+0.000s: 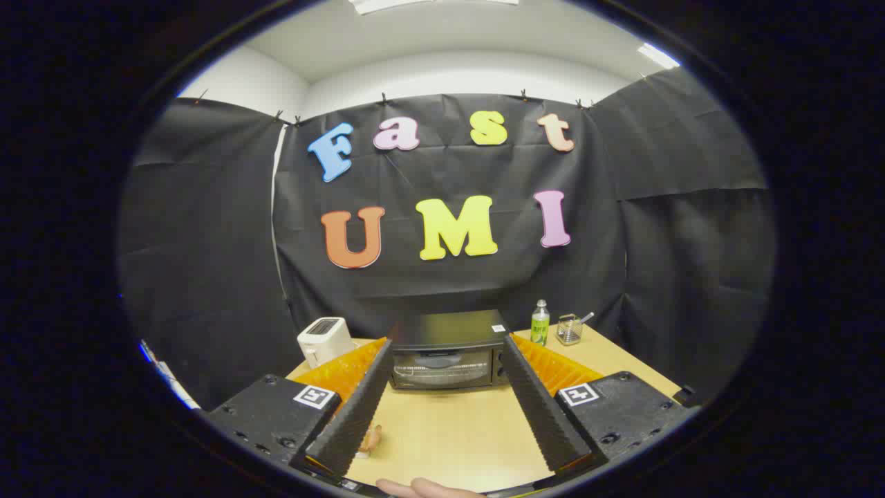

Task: Open the toaster oven, put the food inside, and close the toaster oven door.

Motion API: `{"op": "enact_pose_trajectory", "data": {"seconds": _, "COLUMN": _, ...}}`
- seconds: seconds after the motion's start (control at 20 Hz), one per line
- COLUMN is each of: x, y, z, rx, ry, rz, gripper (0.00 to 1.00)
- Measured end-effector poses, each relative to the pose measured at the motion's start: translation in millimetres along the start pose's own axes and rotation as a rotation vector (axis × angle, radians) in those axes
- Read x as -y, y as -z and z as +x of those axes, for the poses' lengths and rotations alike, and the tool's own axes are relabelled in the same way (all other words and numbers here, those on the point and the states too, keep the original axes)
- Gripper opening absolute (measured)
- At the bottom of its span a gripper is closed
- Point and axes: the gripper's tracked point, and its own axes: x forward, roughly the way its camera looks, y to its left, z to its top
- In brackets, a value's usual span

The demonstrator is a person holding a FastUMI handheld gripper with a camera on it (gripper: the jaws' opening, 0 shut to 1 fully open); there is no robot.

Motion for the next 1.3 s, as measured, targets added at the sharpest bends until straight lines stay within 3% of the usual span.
{"op": "enact_pose_trajectory", "data": {"seconds": 0.95, "x": 15, "y": 9, "z": 11, "rx": 0.000, "ry": 0.034, "rz": -0.004, "gripper": 1.00}}
{"op": "enact_pose_trajectory", "data": {"seconds": 1.3, "x": 15, "y": 16, "z": 53, "rx": 0.012, "ry": 0.024, "rz": 0.018, "gripper": 1.00}}
